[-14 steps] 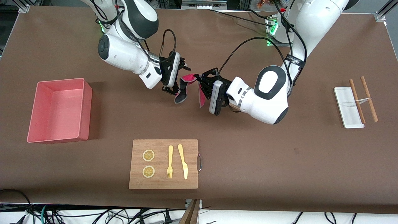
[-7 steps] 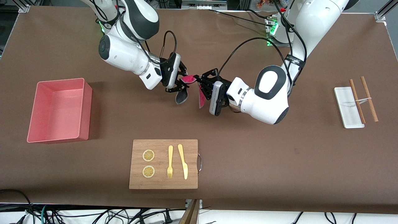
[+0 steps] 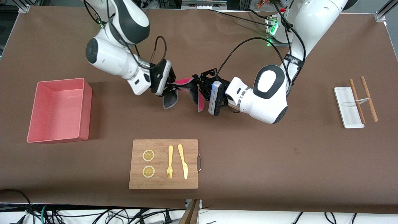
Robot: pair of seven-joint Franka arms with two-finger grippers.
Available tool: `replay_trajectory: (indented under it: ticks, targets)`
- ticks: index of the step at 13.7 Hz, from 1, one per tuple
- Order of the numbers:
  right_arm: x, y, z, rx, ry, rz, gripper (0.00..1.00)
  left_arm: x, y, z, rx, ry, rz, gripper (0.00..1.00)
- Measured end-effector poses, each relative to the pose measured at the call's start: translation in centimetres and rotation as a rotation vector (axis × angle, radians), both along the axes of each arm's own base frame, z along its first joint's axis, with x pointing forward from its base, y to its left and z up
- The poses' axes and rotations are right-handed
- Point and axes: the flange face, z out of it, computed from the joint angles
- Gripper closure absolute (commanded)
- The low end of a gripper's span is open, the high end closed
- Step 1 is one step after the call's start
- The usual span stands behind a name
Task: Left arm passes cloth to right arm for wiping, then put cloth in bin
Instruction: 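Grasp the cloth with the right gripper and open the left gripper, then lower the cloth with the right gripper while the left gripper withdraws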
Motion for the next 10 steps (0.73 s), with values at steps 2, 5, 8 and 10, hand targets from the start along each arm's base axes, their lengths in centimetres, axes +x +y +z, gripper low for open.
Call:
replay_trajectory:
  ticks: [2, 5, 8, 10]
  targets:
    - [0.1, -2.1, 1.0, -0.038, 0.073, -0.046, 1.0, 0.2, 0.5, 0.3, -0.001, 0.0, 0.0, 0.0]
    - [0.8, -6.6, 2.6, -0.127, 0.158, -0.165, 1.0, 1.3, 3.4, 0.3, 0.027, -0.004, -0.004, 0.0]
    - [2.5, -14.1, 1.5, -0.253, 0.221, -0.281, 1.0, 3.7, 10.0, -0.9, 0.156, -0.069, -0.011, 0.0]
    - [3.3, -18.9, 0.1, -0.365, 0.235, -0.341, 1.0, 5.1, 14.7, -1.9, 0.246, -0.133, -0.023, 0.0]
